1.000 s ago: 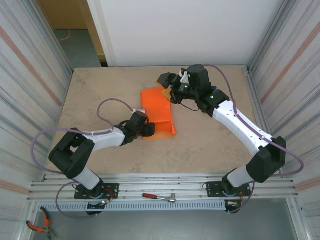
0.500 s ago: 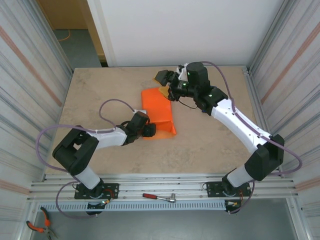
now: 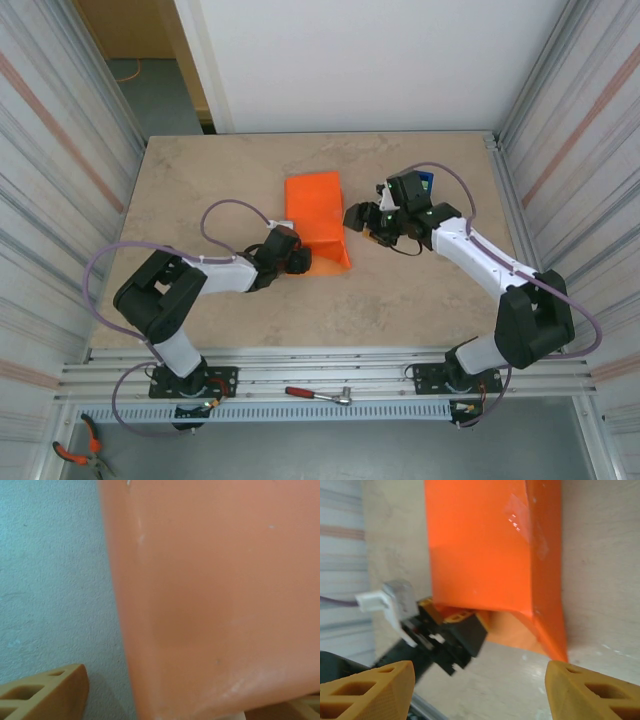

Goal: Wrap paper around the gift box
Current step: Fold the third fold of the wrapping paper on the gift box.

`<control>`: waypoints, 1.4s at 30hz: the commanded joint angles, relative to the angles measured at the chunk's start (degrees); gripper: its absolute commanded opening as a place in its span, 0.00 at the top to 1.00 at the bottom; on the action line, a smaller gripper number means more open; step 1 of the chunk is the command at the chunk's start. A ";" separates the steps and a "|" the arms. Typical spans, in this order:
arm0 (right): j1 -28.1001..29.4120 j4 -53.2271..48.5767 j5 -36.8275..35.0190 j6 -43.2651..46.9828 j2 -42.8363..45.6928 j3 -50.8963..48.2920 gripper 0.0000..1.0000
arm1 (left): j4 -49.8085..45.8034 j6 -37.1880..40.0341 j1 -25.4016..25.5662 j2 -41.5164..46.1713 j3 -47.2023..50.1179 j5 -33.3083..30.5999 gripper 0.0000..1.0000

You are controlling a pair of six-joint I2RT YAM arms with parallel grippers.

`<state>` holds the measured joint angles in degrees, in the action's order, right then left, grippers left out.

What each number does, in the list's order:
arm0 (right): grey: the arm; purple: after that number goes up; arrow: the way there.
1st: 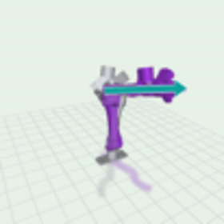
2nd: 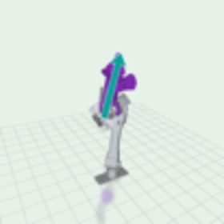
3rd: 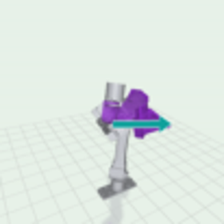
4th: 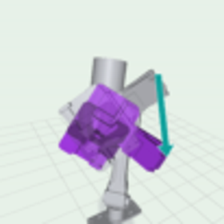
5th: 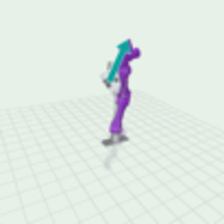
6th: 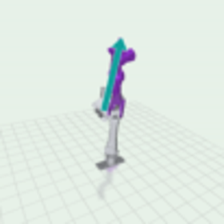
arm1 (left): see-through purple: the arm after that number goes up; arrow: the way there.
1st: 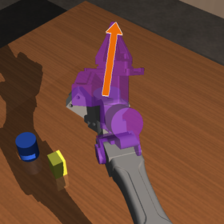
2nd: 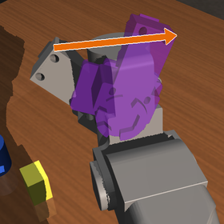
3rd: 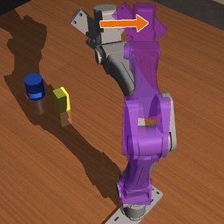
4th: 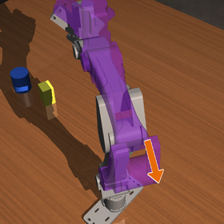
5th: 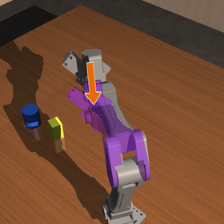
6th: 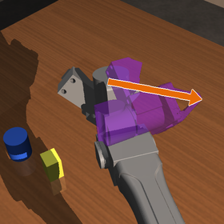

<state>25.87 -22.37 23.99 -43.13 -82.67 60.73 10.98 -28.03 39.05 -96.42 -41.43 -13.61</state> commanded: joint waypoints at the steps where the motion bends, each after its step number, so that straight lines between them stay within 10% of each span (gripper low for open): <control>1: 0.64 -1.29 -0.18 9.04 -2.07 -1.70 0.32 | 3.11 1.48 -0.37 -2.23 1.26 -1.17 0.22; 33: 6.12 4.63 -12.19 4.38 -25.38 3.38 0.60 | 0.55 -4.26 -3.53 8.99 4.88 8.74 0.18; 42: 6.97 4.63 -13.57 3.44 -27.20 3.78 0.74 | 5.96 -3.50 -1.77 2.46 3.57 5.00 0.41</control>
<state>31.59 -20.01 11.51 -38.65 -106.50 63.66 14.39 -31.83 36.12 -92.18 -37.58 -6.09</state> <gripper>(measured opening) 0.272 0.616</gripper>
